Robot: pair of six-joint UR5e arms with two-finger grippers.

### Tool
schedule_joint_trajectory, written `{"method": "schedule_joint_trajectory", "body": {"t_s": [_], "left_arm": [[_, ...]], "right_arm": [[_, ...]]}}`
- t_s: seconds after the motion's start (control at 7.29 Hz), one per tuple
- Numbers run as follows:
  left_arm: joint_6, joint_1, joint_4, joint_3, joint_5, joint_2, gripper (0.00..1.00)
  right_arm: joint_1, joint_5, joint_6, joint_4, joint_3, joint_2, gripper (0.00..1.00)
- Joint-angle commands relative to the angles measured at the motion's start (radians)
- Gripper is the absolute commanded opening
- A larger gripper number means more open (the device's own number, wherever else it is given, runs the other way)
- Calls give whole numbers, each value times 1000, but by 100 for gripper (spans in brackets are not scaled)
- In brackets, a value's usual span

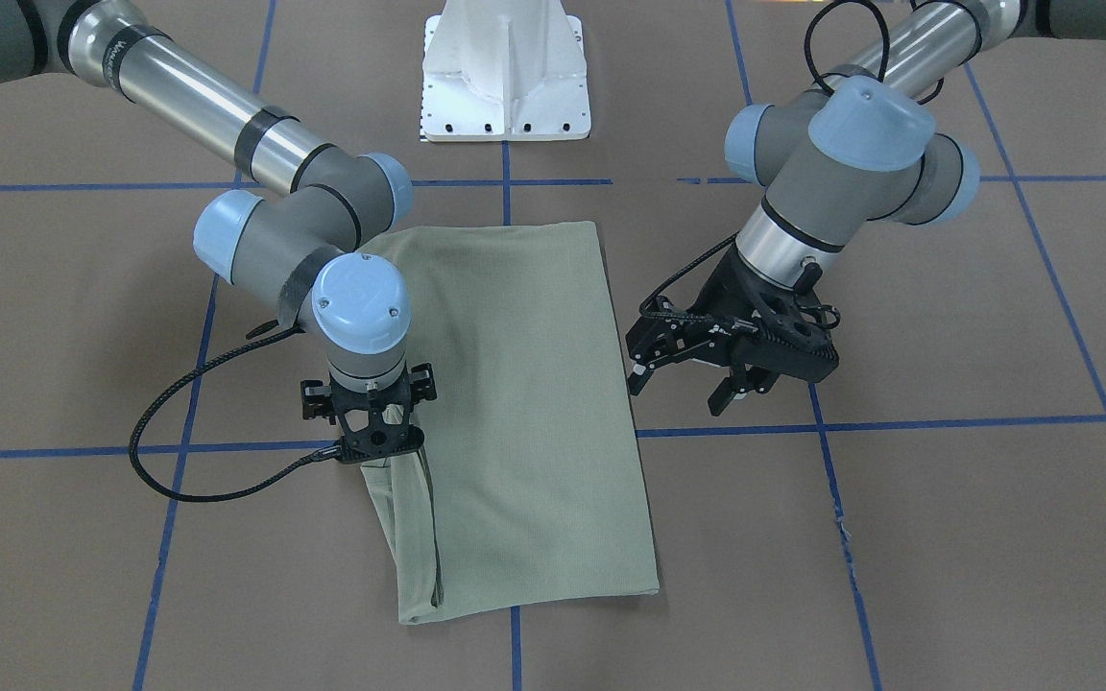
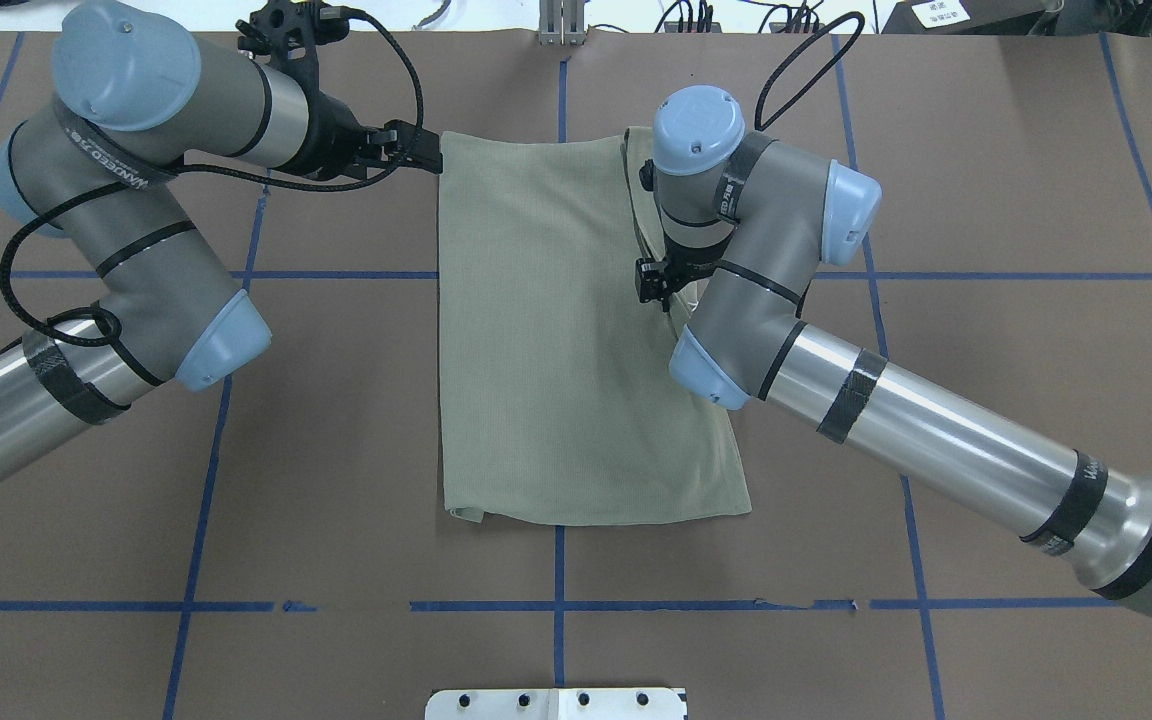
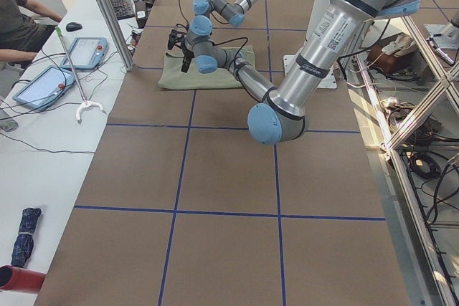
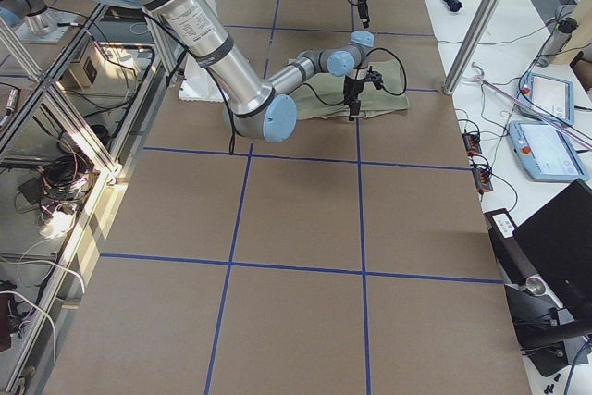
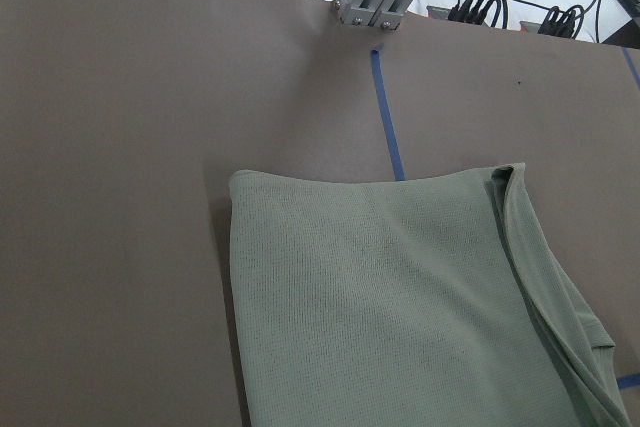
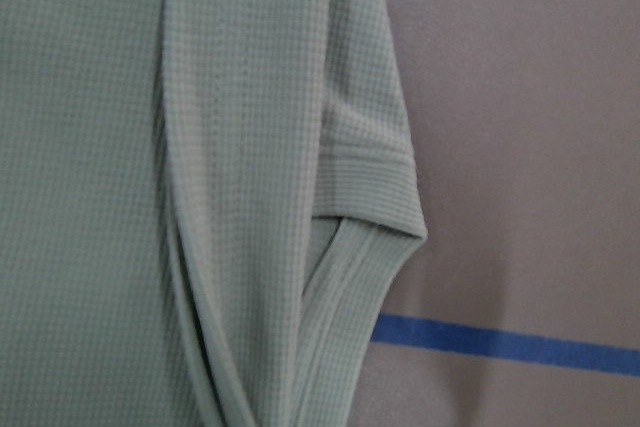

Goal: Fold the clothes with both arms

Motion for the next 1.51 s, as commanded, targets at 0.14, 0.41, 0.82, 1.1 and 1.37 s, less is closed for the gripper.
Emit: {"method": "schedule_joint_trajectory", "body": {"t_s": [0.14,0.41,0.82,1.1,1.37], "left_arm": [[0,0,1,1,0,0,100],[-2,2,0,3,0,-2,100],[-5,2,0,3,0,-3,100],[-2,2,1,3,0,-2,100],[0,0,0,3,-2,0,100]], "right_arm": [[28,3,-11,-1,4,-12,100],[63,11,-17,-1,15,-26,100],[62,-6,-43,4,21,-72,100],[86,7,-54,1,24,-31,100],[97,0,-63,5,-17,35,100]]}}
